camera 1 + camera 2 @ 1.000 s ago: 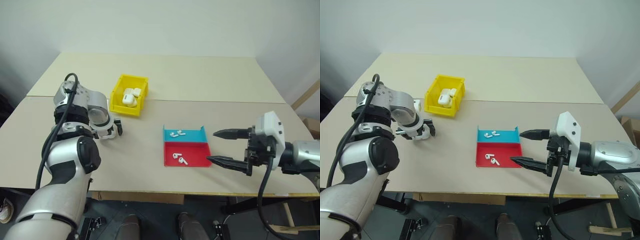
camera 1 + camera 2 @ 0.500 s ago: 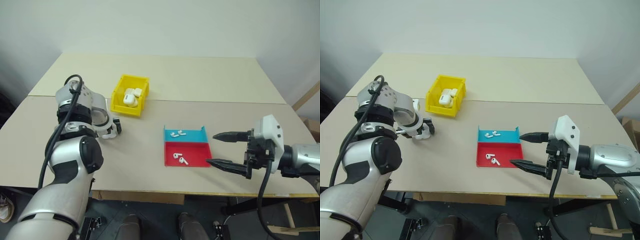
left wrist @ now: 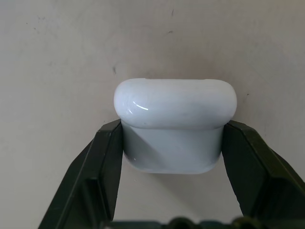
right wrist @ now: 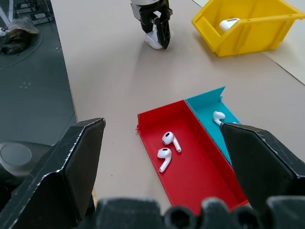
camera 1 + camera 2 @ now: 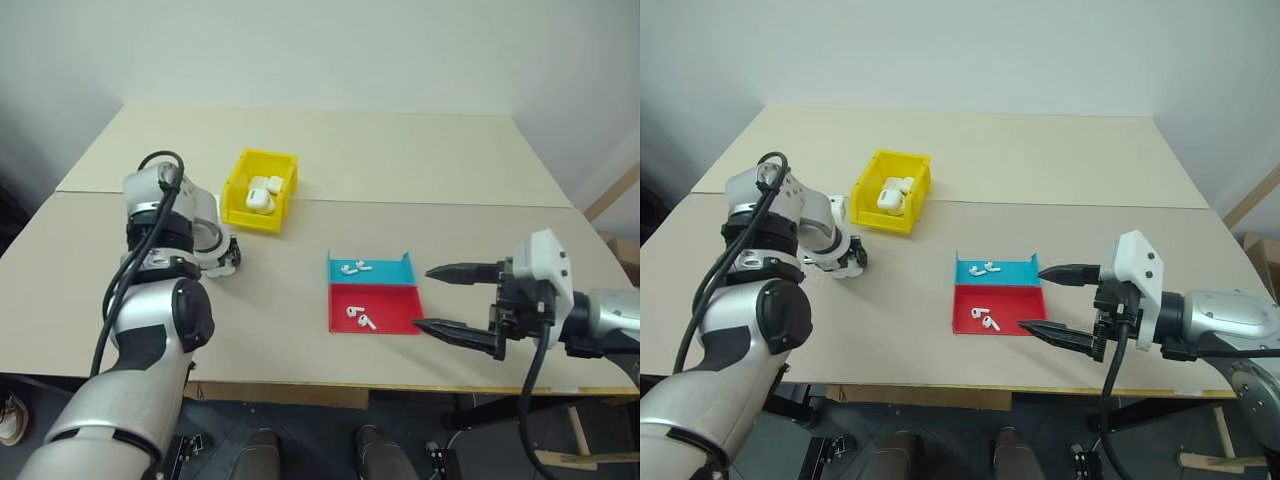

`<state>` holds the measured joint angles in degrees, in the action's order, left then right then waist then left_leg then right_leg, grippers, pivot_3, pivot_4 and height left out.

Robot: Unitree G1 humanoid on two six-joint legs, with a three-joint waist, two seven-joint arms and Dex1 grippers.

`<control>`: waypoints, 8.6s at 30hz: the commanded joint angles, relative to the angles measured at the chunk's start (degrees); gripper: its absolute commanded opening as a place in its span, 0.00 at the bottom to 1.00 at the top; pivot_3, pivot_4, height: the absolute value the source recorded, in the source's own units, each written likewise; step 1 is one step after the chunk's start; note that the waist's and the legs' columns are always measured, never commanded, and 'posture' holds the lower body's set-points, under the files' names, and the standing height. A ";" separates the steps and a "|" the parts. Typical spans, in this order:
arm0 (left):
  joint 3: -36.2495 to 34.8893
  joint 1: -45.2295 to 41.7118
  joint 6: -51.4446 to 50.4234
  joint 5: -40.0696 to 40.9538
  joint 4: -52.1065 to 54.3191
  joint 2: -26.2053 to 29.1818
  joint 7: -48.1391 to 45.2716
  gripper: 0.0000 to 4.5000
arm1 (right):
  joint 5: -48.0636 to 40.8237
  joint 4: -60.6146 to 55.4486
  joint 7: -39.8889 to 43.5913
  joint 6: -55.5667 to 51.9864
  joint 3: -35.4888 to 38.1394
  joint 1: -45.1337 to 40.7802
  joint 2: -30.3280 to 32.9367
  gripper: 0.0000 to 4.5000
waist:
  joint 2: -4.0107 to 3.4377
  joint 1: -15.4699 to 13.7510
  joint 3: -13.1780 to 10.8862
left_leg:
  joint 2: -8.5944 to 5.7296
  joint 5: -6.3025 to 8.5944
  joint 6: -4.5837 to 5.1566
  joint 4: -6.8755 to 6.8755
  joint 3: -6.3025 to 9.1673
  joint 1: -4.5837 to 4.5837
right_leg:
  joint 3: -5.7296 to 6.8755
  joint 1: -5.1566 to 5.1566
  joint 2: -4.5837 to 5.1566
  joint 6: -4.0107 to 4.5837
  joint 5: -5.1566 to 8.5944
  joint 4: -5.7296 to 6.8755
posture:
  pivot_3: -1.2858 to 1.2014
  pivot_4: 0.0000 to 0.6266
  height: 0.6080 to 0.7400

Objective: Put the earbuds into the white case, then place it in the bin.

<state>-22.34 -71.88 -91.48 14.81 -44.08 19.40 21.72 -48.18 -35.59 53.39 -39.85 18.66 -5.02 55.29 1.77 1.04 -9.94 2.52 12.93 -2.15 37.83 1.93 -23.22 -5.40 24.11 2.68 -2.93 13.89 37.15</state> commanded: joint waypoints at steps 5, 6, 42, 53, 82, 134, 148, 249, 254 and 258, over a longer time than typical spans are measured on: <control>9.71 11.33 2.16 7.96 31.74 8.27 -14.27 0.62 | -0.69 -1.57 -0.43 1.12 2.07 1.25 -0.24 1.00 | 0.00 0.57 0.00 | 0.04 0.00 0.00 -0.05 0.00 0.00 | -0.01 0.06 -0.02 0.00 0.00 0.04 | 0.52 0.24 1.00; 10.76 14.86 4.78 9.58 39.35 10.40 -18.23 0.62 | -0.67 -1.36 -0.51 1.21 2.01 1.24 -0.35 1.00 | -0.02 0.71 0.01 | 0.04 0.00 -0.01 -0.04 0.01 0.00 | -0.01 0.04 -0.01 0.00 0.00 0.05 | 0.52 0.24 1.00; 15.06 44.74 69.07 27.38 54.41 15.93 -101.42 0.62 | 10.13 6.85 -7.03 -38.07 -46.13 -52.87 -3.69 0.64 | -0.10 1.40 0.12 | 0.30 0.08 0.14 0.05 -0.18 0.04 | -0.03 0.06 -0.15 0.11 0.02 -0.02 | 0.52 0.24 1.00; 15.11 51.40 70.14 27.81 60.83 14.41 -95.99 0.62 | 18.48 14.16 -6.85 -39.39 -60.61 -58.13 -11.33 0.64 | -0.10 1.37 0.12 | 0.31 0.10 0.16 0.05 -0.18 -0.01 | -0.02 0.12 -0.13 0.11 0.02 0.00 | 0.52 0.24 1.00; 15.53 52.15 69.98 27.65 63.84 16.68 -92.55 0.62 | 27.31 24.40 -6.89 -39.24 -67.39 -56.65 -17.18 0.21 | -0.10 1.54 0.12 | 0.31 0.10 0.17 0.04 -0.18 0.01 | -0.01 0.12 -0.15 0.11 0.02 -0.01 | 0.52 0.24 1.00; 17.59 35.58 64.92 32.19 47.84 11.41 -97.01 0.62 | 5.66 1.29 -21.09 -12.98 -17.40 -36.06 -33.09 0.14 | -0.07 1.56 0.11 | 0.30 0.11 0.17 -0.01 -0.14 -0.03 | 0.01 0.09 -0.16 0.10 0.03 -0.05 | 0.52 0.24 1.00; 17.25 35.33 65.57 31.24 47.82 10.83 -96.79 0.62 | 5.48 1.71 -18.09 -9.92 -19.52 -36.07 -29.20 0.74 | -0.07 1.55 0.11 | 0.30 0.11 0.18 -0.01 -0.14 -0.03 | 0.01 0.09 -0.17 0.10 0.03 -0.06 | 0.52 0.24 1.00; 16.59 30.71 63.71 31.29 41.75 10.67 -97.14 0.62 | 6.24 7.24 -13.76 -30.25 -6.12 -45.30 -45.12 0.14 | -0.23 1.84 -0.01 | 0.29 0.10 0.17 -0.06 -0.13 0.00 | 0.02 0.13 -0.16 0.15 0.03 0.02 | 0.52 0.24 1.00; 16.13 31.01 63.58 30.93 42.22 11.12 -97.36 0.62 | 3.90 6.94 -14.52 -28.51 -8.47 -43.72 -43.32 0.14 | -0.23 1.67 -0.01 | 0.29 0.10 0.17 -0.06 -0.13 -0.04 | 0.02 0.12 -0.16 0.14 0.04 -0.03 | 0.52 0.24 1.00; 15.77 31.47 63.53 30.87 42.77 11.20 -97.14 0.62 | 2.99 6.94 -15.17 -27.18 -9.92 -42.75 -41.79 0.14 | -0.23 1.68 -0.01 | 0.30 0.10 0.17 -0.06 -0.13 -0.04 | 0.02 0.13 -0.16 0.14 0.03 -0.02 | 0.52 0.24 1.00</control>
<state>-5.26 -39.98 -28.08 45.06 -3.04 30.04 -75.30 -43.87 -27.42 38.51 -68.97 9.05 -47.90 12.99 1.54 2.72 -9.95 2.81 13.03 -1.98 37.77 1.81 -23.24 -5.38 24.24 2.52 -2.78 13.93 37.13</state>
